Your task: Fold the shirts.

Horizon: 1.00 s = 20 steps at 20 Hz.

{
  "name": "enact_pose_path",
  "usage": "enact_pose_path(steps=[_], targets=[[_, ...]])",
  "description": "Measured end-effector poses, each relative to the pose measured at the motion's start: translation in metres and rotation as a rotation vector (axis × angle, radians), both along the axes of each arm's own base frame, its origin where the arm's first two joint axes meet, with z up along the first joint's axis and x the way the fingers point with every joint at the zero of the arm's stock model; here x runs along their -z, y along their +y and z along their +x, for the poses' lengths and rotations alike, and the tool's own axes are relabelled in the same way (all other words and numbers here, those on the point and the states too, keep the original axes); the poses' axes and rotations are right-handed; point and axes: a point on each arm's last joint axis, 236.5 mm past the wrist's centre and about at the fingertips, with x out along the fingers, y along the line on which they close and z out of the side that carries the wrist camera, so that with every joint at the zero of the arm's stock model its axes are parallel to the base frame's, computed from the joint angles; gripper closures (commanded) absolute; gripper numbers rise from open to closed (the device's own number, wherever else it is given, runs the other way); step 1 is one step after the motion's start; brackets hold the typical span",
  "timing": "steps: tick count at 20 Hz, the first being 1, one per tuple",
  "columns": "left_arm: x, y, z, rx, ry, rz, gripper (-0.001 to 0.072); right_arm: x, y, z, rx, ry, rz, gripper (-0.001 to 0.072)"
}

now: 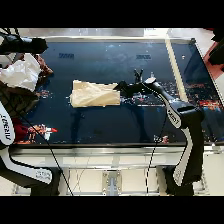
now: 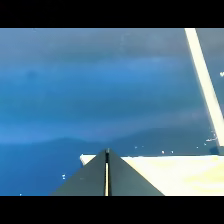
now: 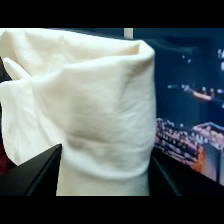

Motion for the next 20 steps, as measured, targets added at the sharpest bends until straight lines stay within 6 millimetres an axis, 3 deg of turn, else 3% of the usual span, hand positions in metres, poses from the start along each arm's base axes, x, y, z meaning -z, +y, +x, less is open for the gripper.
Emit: enact_pose_path(steps=[1, 2, 3, 6, 8, 10, 12, 15, 18, 20], targets=[[0.0, 0.0, 0.0, 0.002, -0.001, 0.003, 0.0695, 0.001, 0.006, -0.001, 0.0, -0.003, 0.004, 0.0315], [0.0, 0.0, 0.0, 0.003, -0.001, 0.004, 0.0695, 0.003, 0.012, -0.003, -0.007, -0.005, 0.002, 0.0518], [0.0, 0.0, 0.0, 0.004, -0.002, 0.006, 0.0696, 0.003, 0.017, -0.004, -0.012, -0.012, 0.004, 0.066], [0.0, 0.0, 0.0, 0.007, -0.003, 0.009, 0.0695, -0.009, 0.032, -0.004, -0.021, -0.041, 0.054, 0.0674], [0.0, 0.0, 0.0, 0.008, -0.003, 0.01, 0.0695, -0.038, 0.029, 0.008, -0.011, -0.092, 0.109, 0.0675], [0.001, 0.0, -0.001, 0.01, 0.0, 0.011, 0.0695, -0.075, 0.007, 0.027, 0.02, -0.169, 0.121, 0.0675], [0.002, -0.001, -0.002, 0.014, 0.01, 0.011, 0.0695, -0.121, -0.04, 0.047, 0.08, -0.258, 0.082, 0.0675], [0.003, -0.005, -0.004, 0.024, 0.018, -0.003, 0.0696, -0.176, -0.148, 0.053, 0.186, -0.324, -0.116, 0.0674], [-0.002, -0.015, -0.005, 0.043, 0.012, -0.056, 0.0695, -0.197, -0.275, 0.016, 0.296, -0.261, -0.46, 0.0674], [-0.009, -0.025, -0.004, 0.059, -0.003, -0.107, 0.0695, -0.203, -0.366, -0.03, 0.389, -0.152, -0.71, 0.0674]])
